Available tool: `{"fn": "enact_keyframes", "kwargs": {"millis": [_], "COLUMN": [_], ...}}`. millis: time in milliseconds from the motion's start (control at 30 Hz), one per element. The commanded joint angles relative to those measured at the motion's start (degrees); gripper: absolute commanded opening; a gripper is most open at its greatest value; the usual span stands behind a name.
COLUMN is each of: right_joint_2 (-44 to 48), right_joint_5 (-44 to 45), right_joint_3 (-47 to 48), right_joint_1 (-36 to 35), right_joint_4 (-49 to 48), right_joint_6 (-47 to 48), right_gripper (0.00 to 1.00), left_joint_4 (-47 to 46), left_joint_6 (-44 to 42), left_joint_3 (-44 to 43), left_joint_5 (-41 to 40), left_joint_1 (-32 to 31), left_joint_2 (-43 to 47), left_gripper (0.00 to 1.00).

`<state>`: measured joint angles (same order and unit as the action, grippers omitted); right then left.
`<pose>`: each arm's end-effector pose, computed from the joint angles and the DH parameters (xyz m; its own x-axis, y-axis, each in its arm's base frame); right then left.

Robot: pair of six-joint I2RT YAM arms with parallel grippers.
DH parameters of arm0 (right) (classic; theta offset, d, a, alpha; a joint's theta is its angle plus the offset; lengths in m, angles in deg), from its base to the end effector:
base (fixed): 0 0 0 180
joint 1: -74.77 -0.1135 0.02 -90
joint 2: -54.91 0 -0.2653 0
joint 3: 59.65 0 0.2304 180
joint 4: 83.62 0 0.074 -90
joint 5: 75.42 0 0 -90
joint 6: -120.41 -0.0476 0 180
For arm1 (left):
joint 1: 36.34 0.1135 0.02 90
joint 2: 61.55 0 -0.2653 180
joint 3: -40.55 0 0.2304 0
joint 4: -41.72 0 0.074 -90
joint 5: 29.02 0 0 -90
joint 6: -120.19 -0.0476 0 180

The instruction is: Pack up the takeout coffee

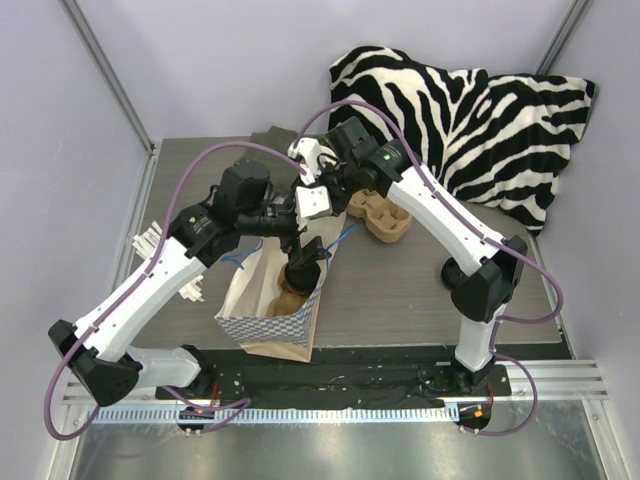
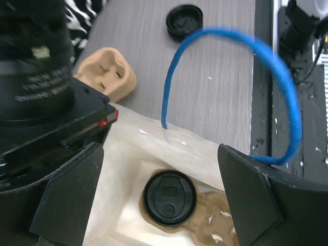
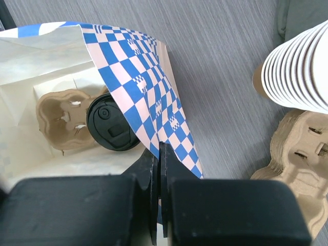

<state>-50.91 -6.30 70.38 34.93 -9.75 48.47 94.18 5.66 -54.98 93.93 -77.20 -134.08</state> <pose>0.2803 0.2559 0.3729 -0.3159 -0.6408 -0.6996 -0.9189 0.3902 0.0576 0.1734 -0.1842 0.4005 0.0382 0.4276 -0.9032 0.9797 0.1619 0.1181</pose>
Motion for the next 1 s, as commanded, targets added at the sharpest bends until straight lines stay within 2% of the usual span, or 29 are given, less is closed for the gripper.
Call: {"fn": "enact_keyframes", "kwargs": {"millis": [0, 400, 700, 800, 933, 967], "right_joint_2": [-1.67, -3.51, -3.87, -4.13, -4.31, -4.31], "right_joint_5": [0.41, 0.84, 0.93, 0.93, 0.58, 0.76], "right_joint_3": [2.83, 6.70, 8.37, 9.43, 10.22, 10.83], "right_joint_1": [0.55, 0.55, 0.55, 0.55, 0.55, 0.55], "right_joint_4": [3.27, 4.41, 4.06, 4.06, 3.88, 3.88], "right_joint_6": [-0.40, -0.57, -1.10, -1.28, -1.37, -1.37], "right_gripper": [0.01, 0.12, 0.29, 0.45, 0.48, 0.52], "left_joint_4": [-2.91, -5.46, -6.86, -7.13, -5.47, -4.76], "left_joint_6": [3.09, 13.53, 24.17, 28.48, 36.72, 38.14], "left_joint_3": [-3.14, -6.21, -11.84, -12.10, -12.80, -13.16], "left_joint_5": [-1.31, -10.97, -15.98, -16.43, -15.90, -15.55], "left_joint_1": [0.26, 2.63, 6.32, 10.09, 19.21, 20.98], "left_joint_2": [2.57, 5.56, 5.47, 5.30, 3.98, 3.46], "left_gripper": [0.99, 1.00, 1.00, 1.00, 1.00, 1.00]}}
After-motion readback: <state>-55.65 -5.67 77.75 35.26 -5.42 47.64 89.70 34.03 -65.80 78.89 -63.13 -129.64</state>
